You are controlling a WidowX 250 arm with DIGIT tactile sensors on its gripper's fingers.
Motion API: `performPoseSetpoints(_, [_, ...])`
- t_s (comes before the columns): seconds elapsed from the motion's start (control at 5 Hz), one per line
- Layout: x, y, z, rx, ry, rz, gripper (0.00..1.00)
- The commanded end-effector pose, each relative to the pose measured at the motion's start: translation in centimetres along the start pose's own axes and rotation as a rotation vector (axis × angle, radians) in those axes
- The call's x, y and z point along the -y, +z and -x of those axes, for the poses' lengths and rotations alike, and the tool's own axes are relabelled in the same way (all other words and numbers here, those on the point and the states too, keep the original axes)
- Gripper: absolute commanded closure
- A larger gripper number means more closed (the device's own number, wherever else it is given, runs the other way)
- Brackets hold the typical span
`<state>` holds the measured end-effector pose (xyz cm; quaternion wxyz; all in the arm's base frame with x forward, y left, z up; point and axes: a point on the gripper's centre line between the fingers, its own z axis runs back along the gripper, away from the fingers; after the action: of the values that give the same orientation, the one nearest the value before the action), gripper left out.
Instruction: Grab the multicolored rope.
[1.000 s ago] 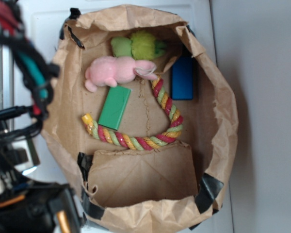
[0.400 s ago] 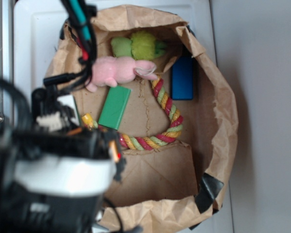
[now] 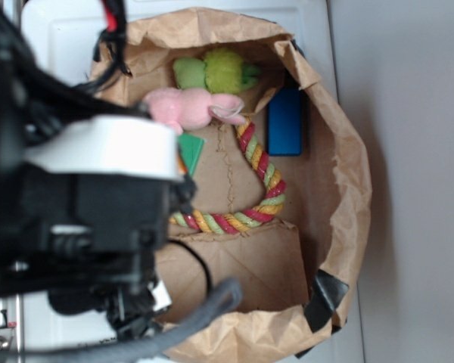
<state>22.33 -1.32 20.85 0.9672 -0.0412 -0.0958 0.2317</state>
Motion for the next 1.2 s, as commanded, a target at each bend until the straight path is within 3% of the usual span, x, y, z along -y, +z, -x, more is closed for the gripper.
performPoseSetpoints(0.0, [0.75, 1.68, -0.05, -0.027, -0.164, 0.062, 0.0])
performPoseSetpoints(0.2, [0.71, 1.46, -0.38, -0.076, -0.345, 0.094, 0.0])
performPoseSetpoints(0.4, [0.87, 1.44, -0.62, -0.168, -0.569, 0.123, 0.0])
performPoseSetpoints(0.6, [0.75, 1.47, -0.87, -0.149, -0.678, 0.095, 0.0])
performPoseSetpoints(1.0, [0.75, 1.47, -0.87, -0.149, -0.678, 0.095, 0.0])
